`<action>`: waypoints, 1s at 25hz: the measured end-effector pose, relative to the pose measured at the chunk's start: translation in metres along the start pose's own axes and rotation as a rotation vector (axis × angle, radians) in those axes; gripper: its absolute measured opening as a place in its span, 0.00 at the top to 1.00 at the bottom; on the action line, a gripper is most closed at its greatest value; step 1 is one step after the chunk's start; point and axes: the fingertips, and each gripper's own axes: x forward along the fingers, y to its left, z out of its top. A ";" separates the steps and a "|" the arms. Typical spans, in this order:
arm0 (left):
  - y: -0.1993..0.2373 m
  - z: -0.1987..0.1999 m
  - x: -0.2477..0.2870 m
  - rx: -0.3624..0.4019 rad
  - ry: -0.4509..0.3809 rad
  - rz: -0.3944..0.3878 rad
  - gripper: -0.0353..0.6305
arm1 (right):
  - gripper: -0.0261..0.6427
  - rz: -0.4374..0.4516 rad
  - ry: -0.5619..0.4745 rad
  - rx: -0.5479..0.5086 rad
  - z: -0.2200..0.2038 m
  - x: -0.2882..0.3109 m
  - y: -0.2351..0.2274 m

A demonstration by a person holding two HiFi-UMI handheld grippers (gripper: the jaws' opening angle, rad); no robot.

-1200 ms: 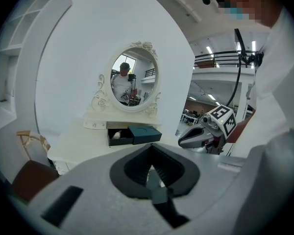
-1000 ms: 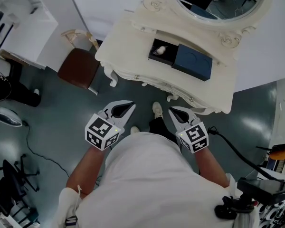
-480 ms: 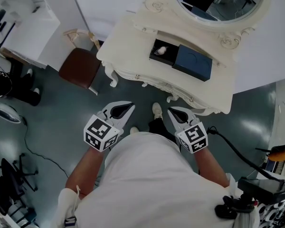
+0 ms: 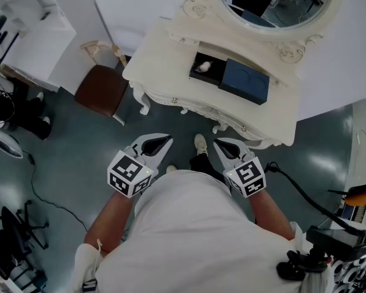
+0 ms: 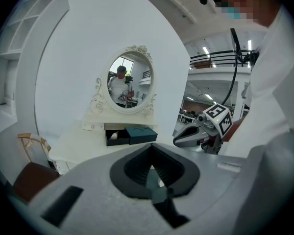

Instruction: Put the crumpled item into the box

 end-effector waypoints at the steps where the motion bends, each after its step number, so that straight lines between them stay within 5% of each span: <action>1: -0.001 0.000 0.000 0.000 -0.001 -0.001 0.94 | 0.96 0.000 0.000 0.000 0.000 -0.001 0.000; 25: -0.004 -0.004 0.002 -0.008 -0.002 0.003 0.94 | 0.96 0.003 0.014 -0.019 -0.008 -0.001 0.002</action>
